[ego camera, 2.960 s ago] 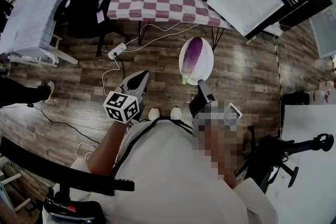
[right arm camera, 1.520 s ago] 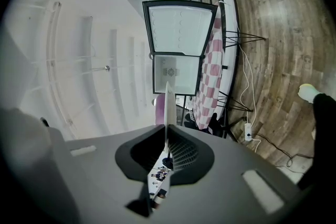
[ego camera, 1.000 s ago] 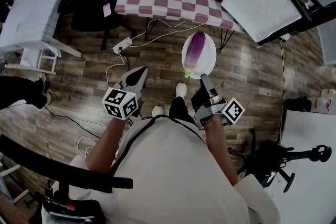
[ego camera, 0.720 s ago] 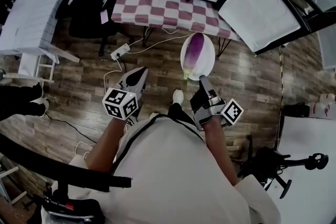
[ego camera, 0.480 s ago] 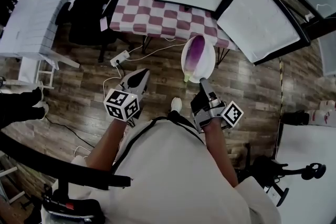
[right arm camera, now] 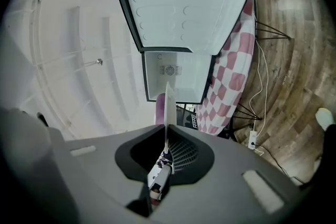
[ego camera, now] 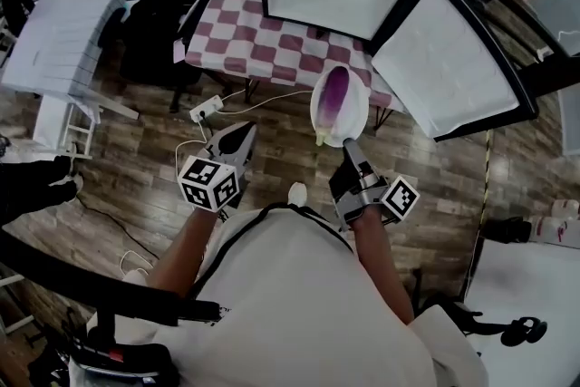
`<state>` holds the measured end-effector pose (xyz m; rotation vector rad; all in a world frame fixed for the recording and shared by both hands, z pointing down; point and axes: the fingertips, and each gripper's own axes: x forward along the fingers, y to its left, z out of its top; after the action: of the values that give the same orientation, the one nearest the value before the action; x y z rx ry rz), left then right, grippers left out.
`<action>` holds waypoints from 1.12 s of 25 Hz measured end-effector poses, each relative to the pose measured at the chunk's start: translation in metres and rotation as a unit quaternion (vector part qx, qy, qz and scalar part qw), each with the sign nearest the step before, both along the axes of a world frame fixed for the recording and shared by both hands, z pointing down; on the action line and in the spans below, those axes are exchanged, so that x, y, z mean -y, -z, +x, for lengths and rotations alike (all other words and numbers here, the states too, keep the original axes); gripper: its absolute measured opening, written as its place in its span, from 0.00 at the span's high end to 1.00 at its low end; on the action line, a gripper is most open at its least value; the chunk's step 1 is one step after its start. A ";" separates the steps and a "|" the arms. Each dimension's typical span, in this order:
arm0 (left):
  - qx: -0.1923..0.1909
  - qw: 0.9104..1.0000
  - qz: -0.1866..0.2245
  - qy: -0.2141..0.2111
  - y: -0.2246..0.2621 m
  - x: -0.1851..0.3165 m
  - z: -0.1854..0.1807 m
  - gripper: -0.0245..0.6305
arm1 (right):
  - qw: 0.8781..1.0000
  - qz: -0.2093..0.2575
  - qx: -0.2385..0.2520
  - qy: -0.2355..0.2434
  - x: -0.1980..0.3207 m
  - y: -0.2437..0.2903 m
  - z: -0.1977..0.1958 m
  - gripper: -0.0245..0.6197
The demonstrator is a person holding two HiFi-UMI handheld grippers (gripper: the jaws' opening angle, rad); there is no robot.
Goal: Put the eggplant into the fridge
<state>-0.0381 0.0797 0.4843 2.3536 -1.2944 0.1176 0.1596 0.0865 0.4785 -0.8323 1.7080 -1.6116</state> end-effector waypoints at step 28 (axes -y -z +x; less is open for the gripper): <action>0.004 0.999 -0.029 0.042 -0.025 0.049 0.056 0.96 | 0.999 -0.016 0.003 0.046 0.070 -0.026 0.049 0.92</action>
<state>0.0178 0.0304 0.5092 2.2484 -1.3730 0.1358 0.2085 0.0166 0.5048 -0.7731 1.7441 -1.7053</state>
